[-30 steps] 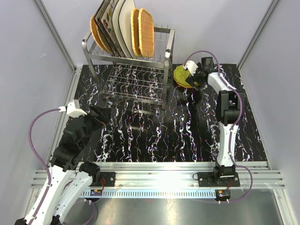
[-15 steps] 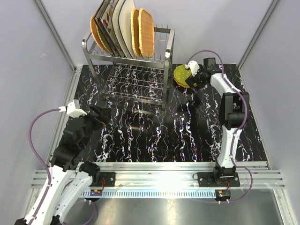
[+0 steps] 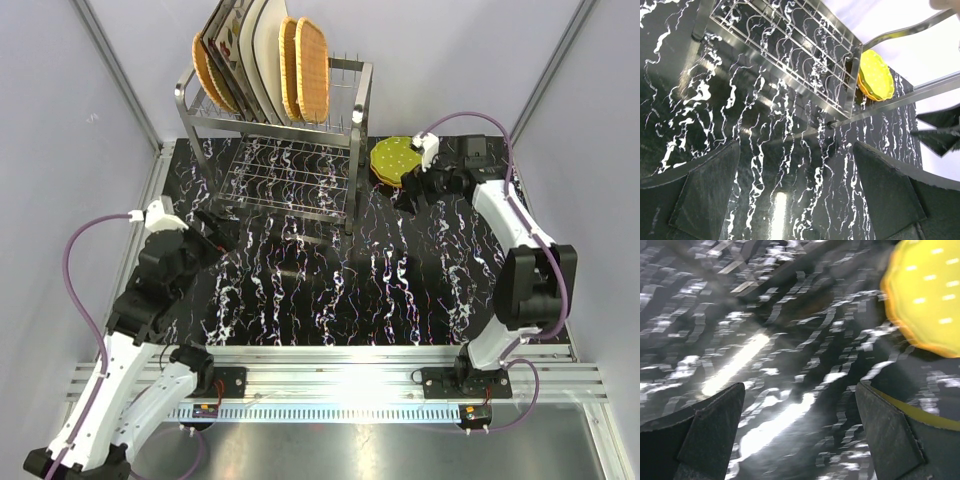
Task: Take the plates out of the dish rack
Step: Grab a plate with the left arm
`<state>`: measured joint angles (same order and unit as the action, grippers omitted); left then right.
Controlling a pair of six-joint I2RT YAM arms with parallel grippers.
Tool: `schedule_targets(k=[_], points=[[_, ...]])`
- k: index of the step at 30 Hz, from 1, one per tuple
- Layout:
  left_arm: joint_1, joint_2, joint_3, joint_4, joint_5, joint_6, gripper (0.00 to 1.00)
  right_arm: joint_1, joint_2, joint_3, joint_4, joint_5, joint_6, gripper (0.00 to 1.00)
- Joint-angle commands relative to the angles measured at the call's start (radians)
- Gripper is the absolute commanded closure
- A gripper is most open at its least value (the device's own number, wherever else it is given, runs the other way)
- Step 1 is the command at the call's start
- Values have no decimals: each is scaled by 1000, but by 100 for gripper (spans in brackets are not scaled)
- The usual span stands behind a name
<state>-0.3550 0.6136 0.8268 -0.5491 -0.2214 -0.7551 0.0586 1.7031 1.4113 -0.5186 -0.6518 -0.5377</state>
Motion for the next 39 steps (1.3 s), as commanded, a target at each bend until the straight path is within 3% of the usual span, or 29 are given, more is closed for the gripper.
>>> schedule_targets(k=[1, 15, 27, 39], points=[[4, 29, 77, 28, 24, 22, 1, -2, -97, -55, 2, -140, 113, 0], [4, 273, 463, 17, 137, 181, 1, -2, -259, -169, -24, -232, 208, 0], [4, 595, 847, 9, 208, 231, 2, -2, -289, -170, 0, -258, 248, 0], [-10, 857, 1126, 94, 402, 102, 18, -2, -310, -175, -11, -259, 243, 0]])
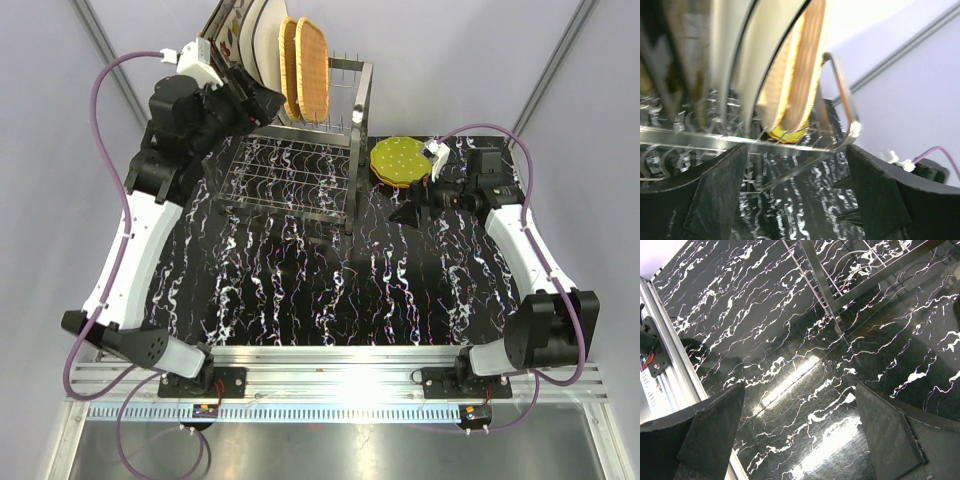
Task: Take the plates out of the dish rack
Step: Grab a plate with the left arm
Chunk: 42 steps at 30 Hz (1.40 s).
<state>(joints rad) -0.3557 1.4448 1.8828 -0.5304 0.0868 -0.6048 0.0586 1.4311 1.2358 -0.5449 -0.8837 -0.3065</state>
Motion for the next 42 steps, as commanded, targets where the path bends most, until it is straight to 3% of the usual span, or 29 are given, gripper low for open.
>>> schedule_targets(k=[1, 12, 34, 42], points=[[-17, 54, 105, 76, 91, -50, 19, -2, -40, 1, 16, -27, 14, 0], [-107, 261, 375, -23, -157, 51, 27, -2, -54, 7, 11, -40, 20, 0], [-124, 358, 420, 10, -182, 97, 37, -2, -64, 4, 13, -54, 37, 0], [-157, 426, 458, 15, -327, 226, 46, -2, -69, 10, 19, -60, 50, 0]])
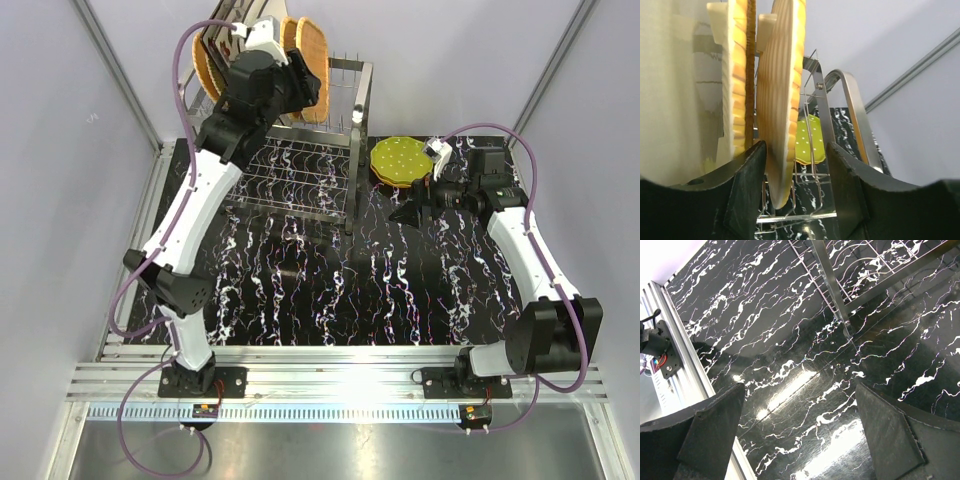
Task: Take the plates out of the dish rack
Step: Grab a plate with the left arm
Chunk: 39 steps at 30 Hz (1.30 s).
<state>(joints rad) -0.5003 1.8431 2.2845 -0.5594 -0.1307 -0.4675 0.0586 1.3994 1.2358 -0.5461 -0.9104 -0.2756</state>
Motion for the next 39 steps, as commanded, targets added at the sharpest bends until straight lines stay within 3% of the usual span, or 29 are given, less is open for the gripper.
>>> schedule_targets(k=[1, 12, 16, 18, 31, 39], points=[[-15, 34, 62, 39, -130, 101, 47, -2, -39, 10, 18, -35, 19, 0], [-69, 105, 85, 105, -354, 355, 59, -2, -45, 25, 26, -39, 45, 0], [-83, 114, 96, 141, -391, 435, 79, -2, -53, 25, 31, -39, 56, 0], [-87, 107, 95, 173, -395, 451, 100, -2, -57, 25, 29, -41, 61, 0], [-116, 33, 92, 507, -369, 566, 100, -2, -60, 30, 41, -45, 87, 0], [-124, 13, 84, 584, -339, 587, 100, -2, -63, 28, 44, -44, 90, 0]])
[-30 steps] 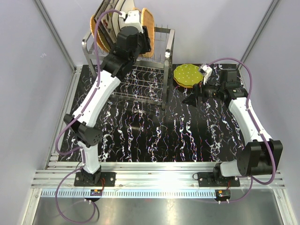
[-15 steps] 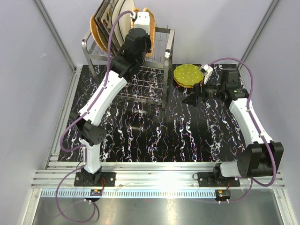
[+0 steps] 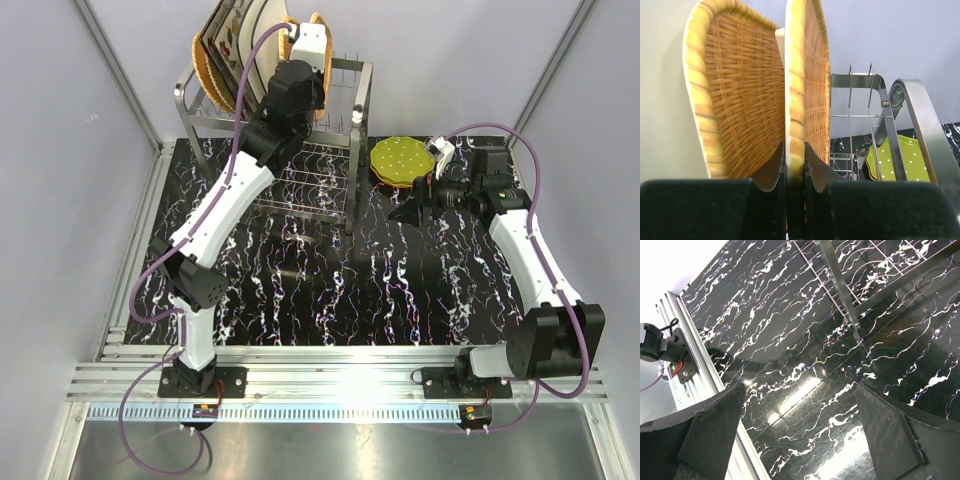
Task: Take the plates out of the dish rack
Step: Grab a plate with the left arm, then pass the plate from the left arm to the right
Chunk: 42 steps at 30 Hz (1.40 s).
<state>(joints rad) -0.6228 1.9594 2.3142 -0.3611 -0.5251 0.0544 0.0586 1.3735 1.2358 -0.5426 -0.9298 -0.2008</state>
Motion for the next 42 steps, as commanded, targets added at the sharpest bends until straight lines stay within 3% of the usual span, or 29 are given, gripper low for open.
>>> schedule_targets(k=[1, 23, 34, 42], points=[[-2, -105, 51, 395, 56, 65, 100, -2, -36, 30, 41, -24, 15, 0], [-11, -152, 34, 493, 100, 84, 100, -2, -42, 42, 33, -32, 17, 0], [-11, -277, -45, 469, 168, -77, 100, -2, -59, 91, 42, -87, 26, 0], [-9, -442, -262, 468, 279, -267, 100, 0, -114, 100, 150, -152, 122, 0]])
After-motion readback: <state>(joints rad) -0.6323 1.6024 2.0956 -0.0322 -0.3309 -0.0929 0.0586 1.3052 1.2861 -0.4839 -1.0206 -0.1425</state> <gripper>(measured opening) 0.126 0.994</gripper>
